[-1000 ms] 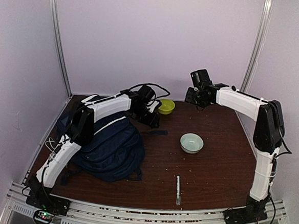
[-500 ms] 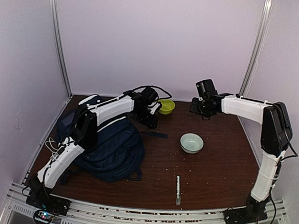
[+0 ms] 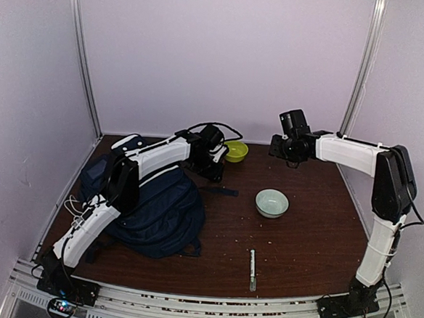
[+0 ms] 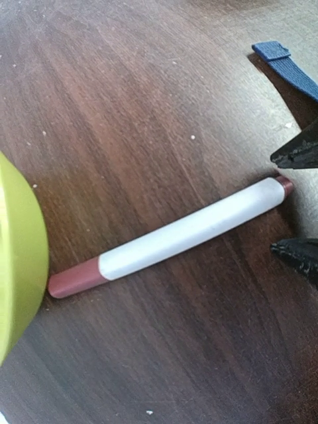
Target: Pack the student bag
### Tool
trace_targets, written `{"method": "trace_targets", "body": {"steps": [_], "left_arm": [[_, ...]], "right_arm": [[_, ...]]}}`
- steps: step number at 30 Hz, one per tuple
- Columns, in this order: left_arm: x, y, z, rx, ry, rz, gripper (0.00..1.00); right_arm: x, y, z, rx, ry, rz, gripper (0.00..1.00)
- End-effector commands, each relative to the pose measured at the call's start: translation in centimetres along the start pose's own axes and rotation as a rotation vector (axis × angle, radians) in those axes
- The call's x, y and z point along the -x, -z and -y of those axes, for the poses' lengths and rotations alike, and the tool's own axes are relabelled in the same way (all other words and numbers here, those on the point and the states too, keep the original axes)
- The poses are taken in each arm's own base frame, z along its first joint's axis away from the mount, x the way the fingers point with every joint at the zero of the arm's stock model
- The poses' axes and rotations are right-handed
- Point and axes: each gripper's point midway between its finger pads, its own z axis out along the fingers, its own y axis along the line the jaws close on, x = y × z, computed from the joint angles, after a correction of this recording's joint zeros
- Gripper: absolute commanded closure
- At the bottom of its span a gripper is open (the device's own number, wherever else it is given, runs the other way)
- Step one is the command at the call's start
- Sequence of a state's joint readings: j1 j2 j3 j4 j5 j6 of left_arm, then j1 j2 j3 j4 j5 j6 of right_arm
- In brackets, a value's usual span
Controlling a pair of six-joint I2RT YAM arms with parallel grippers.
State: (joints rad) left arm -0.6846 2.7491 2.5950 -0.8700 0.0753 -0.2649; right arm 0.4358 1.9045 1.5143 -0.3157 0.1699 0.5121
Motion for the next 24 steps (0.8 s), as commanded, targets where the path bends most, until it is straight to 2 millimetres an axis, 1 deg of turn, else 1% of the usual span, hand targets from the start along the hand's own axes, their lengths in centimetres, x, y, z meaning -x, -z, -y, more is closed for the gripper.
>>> {"method": "trace_targets", "body": {"steps": [1,4,8,13,18,21,22,24], "left_arm": [[1.6,0.0,0.9,-0.037,0.010,0.062,0.62],[1.7,0.0,0.9,-0.041,0.005,0.063,0.65],[1.7,0.0,1.1,-0.044,-0.022,0.064,0.74],[1.7,0.1,1.2,-0.044,-0.023,0.064,0.77],[1.7,0.1,1.2,-0.043,-0.023,0.064,0.82],[1.6,0.1,1.2,-0.039,-0.029,0.064,0.87],[1.6,0.0,1.3,-0.036,-0.045,0.063,0.89],[1.5,0.1,1.6,-0.024,-0.077,0.064,0.90]], "right_arm": [[3.9,2.1,-0.3,0.016,-0.014,0.108,0.46],[4.2,2.1,-0.2,0.016,-0.016,0.113,0.46],[4.9,2.4,0.3,0.012,-0.028,0.128,0.46],[5.7,2.9,1.2,0.004,-0.043,0.145,0.45],[5.9,3.1,2.0,-0.004,-0.057,0.149,0.45],[5.9,3.2,2.3,-0.008,-0.060,0.150,0.45],[5.9,3.3,2.5,-0.010,-0.061,0.150,0.45],[5.9,3.4,2.6,-0.011,-0.065,0.152,0.45]]}}
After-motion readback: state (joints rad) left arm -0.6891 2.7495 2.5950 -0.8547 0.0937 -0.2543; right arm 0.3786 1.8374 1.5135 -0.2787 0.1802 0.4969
